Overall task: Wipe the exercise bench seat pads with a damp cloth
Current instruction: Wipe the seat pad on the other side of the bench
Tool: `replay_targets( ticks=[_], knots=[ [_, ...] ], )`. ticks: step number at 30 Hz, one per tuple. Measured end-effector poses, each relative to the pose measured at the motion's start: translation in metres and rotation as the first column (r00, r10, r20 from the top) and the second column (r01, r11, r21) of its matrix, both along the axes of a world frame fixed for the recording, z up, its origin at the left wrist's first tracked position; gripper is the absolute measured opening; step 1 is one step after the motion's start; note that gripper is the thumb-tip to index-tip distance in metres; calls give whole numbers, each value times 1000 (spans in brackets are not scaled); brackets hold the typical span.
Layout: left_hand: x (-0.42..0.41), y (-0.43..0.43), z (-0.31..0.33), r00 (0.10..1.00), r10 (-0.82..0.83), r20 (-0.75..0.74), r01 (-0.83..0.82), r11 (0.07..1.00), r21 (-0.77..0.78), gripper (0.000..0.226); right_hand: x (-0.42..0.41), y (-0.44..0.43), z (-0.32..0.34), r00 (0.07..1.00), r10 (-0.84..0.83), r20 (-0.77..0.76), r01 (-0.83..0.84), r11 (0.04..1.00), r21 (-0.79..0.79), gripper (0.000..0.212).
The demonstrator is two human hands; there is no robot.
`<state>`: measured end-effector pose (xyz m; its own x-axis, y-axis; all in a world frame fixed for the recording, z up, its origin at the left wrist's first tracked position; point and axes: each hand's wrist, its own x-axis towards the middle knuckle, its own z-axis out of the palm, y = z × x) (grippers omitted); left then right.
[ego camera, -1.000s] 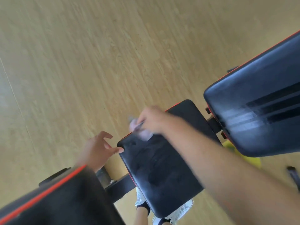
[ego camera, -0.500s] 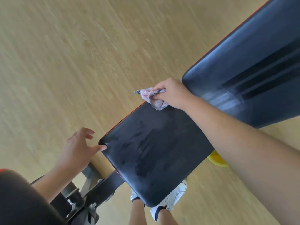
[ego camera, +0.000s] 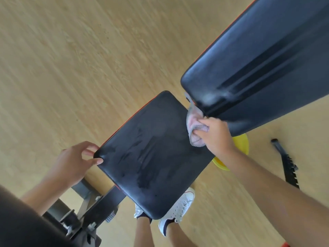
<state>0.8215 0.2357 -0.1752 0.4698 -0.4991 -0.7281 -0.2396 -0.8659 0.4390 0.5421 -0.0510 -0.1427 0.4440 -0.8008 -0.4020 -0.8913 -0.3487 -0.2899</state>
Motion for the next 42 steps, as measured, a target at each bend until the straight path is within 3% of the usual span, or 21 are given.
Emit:
replay_targets(
  ticks=[2, 5, 9, 13, 15, 17, 19, 23, 25, 27, 30, 32, 34, 37, 38, 39, 42],
  knots=[
    [6, -5, 0, 999, -36, -33, 37, 999, 29, 22, -20, 5, 9, 996, -51, -79, 53, 998, 25, 18],
    [12, -6, 0, 997, -58, -53, 60, 997, 52, 22, 1, -8, 9, 989, -120, -92, 129, 987, 95, 53],
    [12, -4, -2, 995, -78, -58, 81, 996, 41, 18, 30, -18, -2, 980, -200, -10, 199, 971, 133, 47],
    [14, 0, -6, 997, -30, -70, 34, 998, 51, 19, -36, 12, 3, 922, -386, -14, 387, 921, 50, 61],
    [16, 0, -6, 996, -29, -85, 35, 997, 69, 26, -58, 31, -2, 802, -597, 17, 596, 801, 58, 56],
    [19, 0, -9, 994, -8, -109, 17, 997, 81, 28, -63, 58, -7, 568, -815, 116, 797, 579, 169, 43],
    [24, 1, -14, 993, 5, -120, 6, 996, 89, 33, -54, 105, -9, 398, -904, 159, 863, 427, 269, 29],
    [24, 3, -16, 987, 37, -154, -23, 996, 89, 34, -35, 211, -1, 215, -976, -22, 859, 179, 479, 22],
    [21, 3, -14, 986, 59, -159, -48, 996, 74, 32, -41, 204, -3, 267, -959, -93, 841, 185, 509, 18],
    [19, 3, -14, 985, 58, -162, -48, 997, 65, 30, -52, 156, -9, 374, -926, -45, 850, 323, 416, 14],
    [18, 2, -13, 985, 76, -158, -65, 995, 70, 29, -60, 70, -5, 316, -919, 236, 878, 378, 293, 17],
    [16, -1, -8, 982, 88, -170, -77, 995, 71, 31, -54, 67, -3, 303, -906, 297, 876, 387, 288, 17],
    [16, -2, -6, 980, 101, -171, -89, 993, 75, 33, -42, 114, -6, 306, -933, 188, 889, 351, 294, 18],
    [14, -5, 0, 980, 96, -177, -82, 993, 85, 32, -28, 209, -8, 152, -988, 13, 909, 145, 390, 15],
    [15, -6, -1, 981, 84, -175, -71, 994, 81, 29, -26, 230, -6, 171, -984, -50, 905, 137, 402, 13],
    [15, -7, -1, 984, 75, -162, -63, 995, 78, 26, -27, 242, -2, 251, -961, -119, 893, 182, 410, 14],
    [15, -7, 0, 980, 114, -160, -104, 992, 70, 23, -29, 249, 19, 552, -784, -283, 801, 405, 441, 28]
  ],
)
